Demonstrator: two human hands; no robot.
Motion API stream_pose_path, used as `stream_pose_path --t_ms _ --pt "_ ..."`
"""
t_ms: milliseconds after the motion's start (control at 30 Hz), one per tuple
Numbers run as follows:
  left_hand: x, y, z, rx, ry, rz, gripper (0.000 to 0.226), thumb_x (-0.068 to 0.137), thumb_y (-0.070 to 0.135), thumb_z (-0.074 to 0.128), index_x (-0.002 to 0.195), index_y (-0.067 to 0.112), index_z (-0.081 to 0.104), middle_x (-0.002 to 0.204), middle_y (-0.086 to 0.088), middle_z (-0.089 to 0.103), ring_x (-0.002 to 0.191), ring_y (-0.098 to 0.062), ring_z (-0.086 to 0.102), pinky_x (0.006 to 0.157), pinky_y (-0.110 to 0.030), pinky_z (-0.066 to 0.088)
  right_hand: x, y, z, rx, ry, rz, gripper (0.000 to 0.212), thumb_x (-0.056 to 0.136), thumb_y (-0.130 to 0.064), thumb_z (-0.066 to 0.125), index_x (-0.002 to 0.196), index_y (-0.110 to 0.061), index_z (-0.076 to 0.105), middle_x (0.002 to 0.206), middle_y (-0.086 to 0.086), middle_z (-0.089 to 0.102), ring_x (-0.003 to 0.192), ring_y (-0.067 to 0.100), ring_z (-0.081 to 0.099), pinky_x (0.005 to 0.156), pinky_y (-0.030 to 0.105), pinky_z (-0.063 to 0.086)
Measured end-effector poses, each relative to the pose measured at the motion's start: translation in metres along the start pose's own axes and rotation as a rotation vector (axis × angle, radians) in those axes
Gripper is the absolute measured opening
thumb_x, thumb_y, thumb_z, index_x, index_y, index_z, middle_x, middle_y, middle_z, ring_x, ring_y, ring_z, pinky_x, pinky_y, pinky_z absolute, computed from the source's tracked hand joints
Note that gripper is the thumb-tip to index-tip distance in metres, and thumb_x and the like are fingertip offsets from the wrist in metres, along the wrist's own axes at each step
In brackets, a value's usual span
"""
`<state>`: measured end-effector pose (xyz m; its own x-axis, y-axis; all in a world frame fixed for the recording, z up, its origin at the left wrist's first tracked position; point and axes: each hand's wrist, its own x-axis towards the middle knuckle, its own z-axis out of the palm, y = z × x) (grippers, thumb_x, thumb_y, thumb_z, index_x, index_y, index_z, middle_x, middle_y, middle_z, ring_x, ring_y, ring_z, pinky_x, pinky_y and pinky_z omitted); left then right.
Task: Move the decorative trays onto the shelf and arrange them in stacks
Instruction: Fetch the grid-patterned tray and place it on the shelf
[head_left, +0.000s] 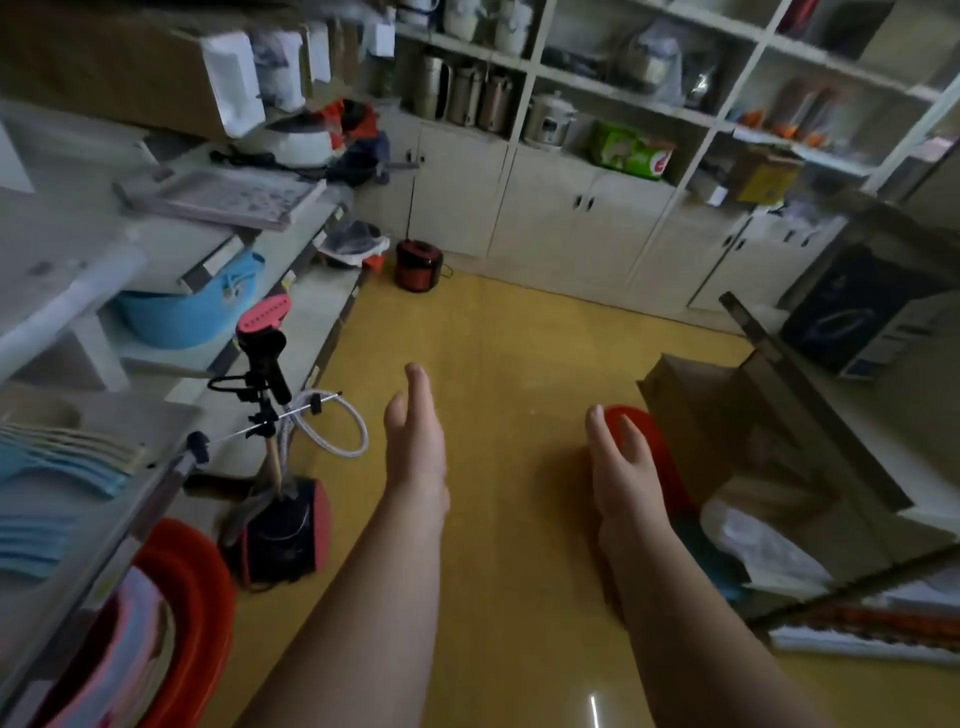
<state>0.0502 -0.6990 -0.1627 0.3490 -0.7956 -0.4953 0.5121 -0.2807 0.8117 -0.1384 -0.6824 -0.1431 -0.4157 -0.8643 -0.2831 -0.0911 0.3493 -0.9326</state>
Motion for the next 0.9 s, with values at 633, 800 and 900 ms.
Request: stream_pose_path --t_ms 633,800,900 --pt "0.254 0.042 0.162 0.09 0.183 0.086 0.113 0.072 0.105 0.044 0.161 0.036 0.041 0.167 -0.003 0.045 0.147 -0.038 0.048 0.118 -0.065 0.041 0.337 -0.057 0.107 0.162 -0.163 0.162 0.089 0.086 -0.078 0.067 0.162 -0.041 0.039 0.168 -0.001 0.04 0.149 0.032 0.045 0.117 0.058 0.043" --pt "0.305 0.072 0.219 0.127 0.267 0.123 0.134 0.052 0.107 0.043 0.164 0.033 0.037 0.168 -0.004 0.043 0.147 -0.037 0.048 0.114 -0.069 0.044 0.429 -0.091 0.128 0.168 -0.213 0.199 0.087 0.087 -0.079 0.065 0.162 -0.043 0.04 0.169 -0.001 0.04 0.149 0.034 0.045 0.117 0.058 0.041" --pt "0.323 0.086 0.235 0.091 0.297 0.082 0.133 0.053 0.107 0.046 0.166 0.038 0.031 0.171 -0.006 0.036 0.151 -0.04 0.042 0.113 -0.074 0.041 0.463 -0.097 0.153 0.167 -0.257 0.241 0.089 0.087 -0.081 0.064 0.162 -0.041 0.04 0.169 -0.001 0.04 0.149 0.033 0.044 0.118 0.059 0.041"
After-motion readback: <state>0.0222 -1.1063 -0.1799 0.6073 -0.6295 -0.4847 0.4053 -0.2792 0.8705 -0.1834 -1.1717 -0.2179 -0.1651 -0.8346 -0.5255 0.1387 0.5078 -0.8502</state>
